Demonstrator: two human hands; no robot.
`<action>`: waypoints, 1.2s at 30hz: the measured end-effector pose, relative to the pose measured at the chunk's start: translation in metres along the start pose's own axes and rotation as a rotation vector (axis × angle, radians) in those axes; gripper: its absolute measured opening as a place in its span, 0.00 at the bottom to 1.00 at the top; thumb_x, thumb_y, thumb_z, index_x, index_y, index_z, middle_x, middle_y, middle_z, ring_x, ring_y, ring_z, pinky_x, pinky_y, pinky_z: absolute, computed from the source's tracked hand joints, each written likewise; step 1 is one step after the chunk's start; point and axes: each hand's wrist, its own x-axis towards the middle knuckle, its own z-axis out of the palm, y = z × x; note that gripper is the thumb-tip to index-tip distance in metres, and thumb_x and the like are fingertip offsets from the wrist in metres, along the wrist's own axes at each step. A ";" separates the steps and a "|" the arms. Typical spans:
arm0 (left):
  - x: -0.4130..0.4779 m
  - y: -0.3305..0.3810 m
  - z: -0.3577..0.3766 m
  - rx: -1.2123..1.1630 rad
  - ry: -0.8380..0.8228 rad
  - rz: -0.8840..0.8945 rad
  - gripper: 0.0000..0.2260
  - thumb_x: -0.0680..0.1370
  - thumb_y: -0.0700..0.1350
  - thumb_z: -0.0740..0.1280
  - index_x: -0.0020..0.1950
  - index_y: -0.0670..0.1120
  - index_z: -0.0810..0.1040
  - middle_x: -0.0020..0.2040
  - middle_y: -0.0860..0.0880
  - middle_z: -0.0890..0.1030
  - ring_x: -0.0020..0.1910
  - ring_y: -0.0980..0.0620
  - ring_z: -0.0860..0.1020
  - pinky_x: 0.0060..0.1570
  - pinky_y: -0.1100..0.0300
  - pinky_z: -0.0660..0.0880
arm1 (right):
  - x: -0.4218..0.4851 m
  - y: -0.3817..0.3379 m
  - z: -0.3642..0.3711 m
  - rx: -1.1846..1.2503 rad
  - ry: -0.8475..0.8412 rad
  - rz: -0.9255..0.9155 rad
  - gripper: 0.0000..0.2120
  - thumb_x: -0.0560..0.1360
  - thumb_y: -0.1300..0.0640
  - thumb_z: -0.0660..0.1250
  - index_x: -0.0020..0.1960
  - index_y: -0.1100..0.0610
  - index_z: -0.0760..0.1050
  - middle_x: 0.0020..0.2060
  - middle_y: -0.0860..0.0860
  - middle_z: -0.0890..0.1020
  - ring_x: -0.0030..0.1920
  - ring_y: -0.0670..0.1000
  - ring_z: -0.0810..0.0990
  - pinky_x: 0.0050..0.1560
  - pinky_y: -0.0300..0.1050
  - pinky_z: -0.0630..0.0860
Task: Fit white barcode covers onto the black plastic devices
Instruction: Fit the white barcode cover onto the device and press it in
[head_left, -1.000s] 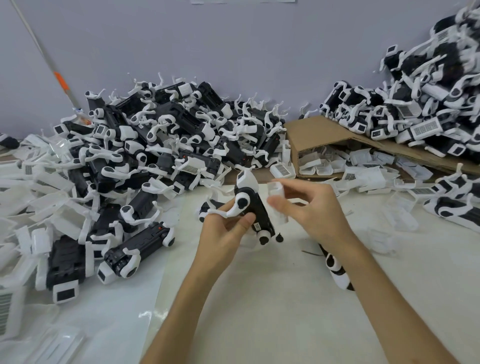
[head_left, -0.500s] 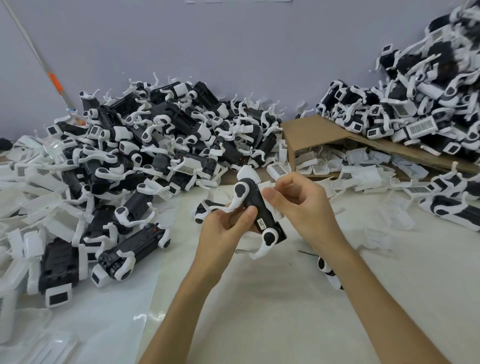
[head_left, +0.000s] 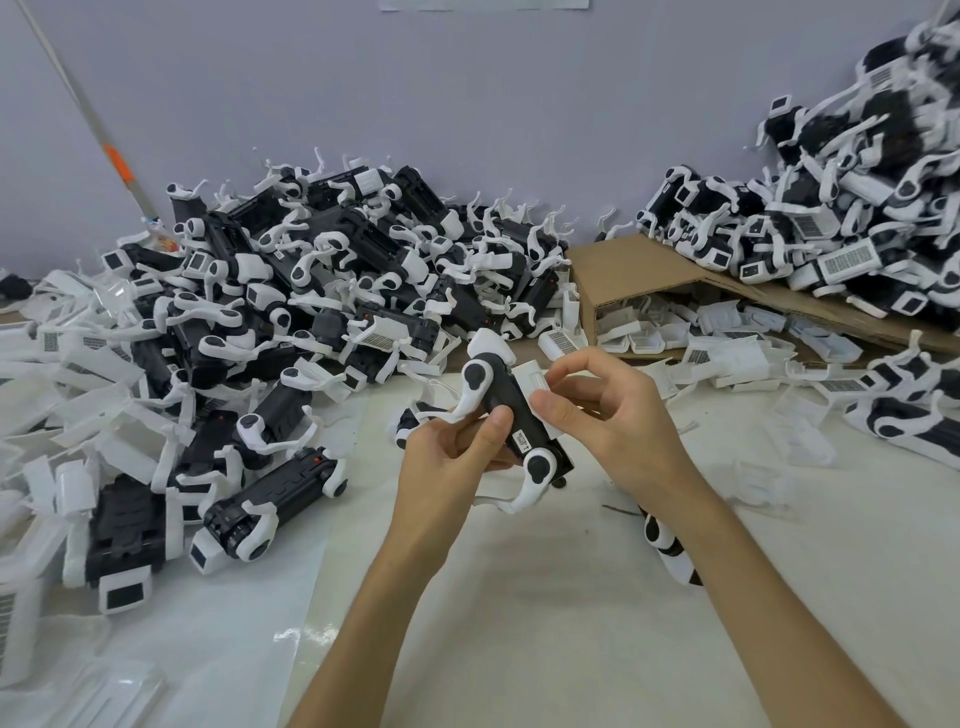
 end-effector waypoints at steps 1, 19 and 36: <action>0.000 0.000 0.000 -0.001 -0.003 0.000 0.15 0.76 0.53 0.68 0.54 0.44 0.84 0.46 0.43 0.87 0.49 0.41 0.85 0.53 0.54 0.82 | 0.000 -0.001 0.000 -0.002 0.002 -0.001 0.13 0.70 0.49 0.74 0.48 0.56 0.77 0.39 0.47 0.87 0.40 0.46 0.85 0.43 0.33 0.76; 0.000 0.000 -0.004 0.028 -0.029 0.022 0.15 0.76 0.53 0.68 0.58 0.48 0.83 0.47 0.47 0.87 0.49 0.47 0.86 0.51 0.58 0.82 | -0.002 0.002 0.007 0.047 0.003 0.012 0.15 0.67 0.48 0.76 0.47 0.55 0.78 0.41 0.50 0.88 0.43 0.51 0.87 0.44 0.38 0.80; 0.000 0.002 -0.002 -0.156 0.041 -0.065 0.19 0.76 0.57 0.65 0.59 0.46 0.82 0.49 0.45 0.87 0.48 0.49 0.86 0.43 0.62 0.80 | -0.002 0.013 0.023 0.108 -0.017 -0.009 0.15 0.81 0.53 0.63 0.64 0.55 0.80 0.55 0.49 0.85 0.57 0.47 0.83 0.56 0.38 0.77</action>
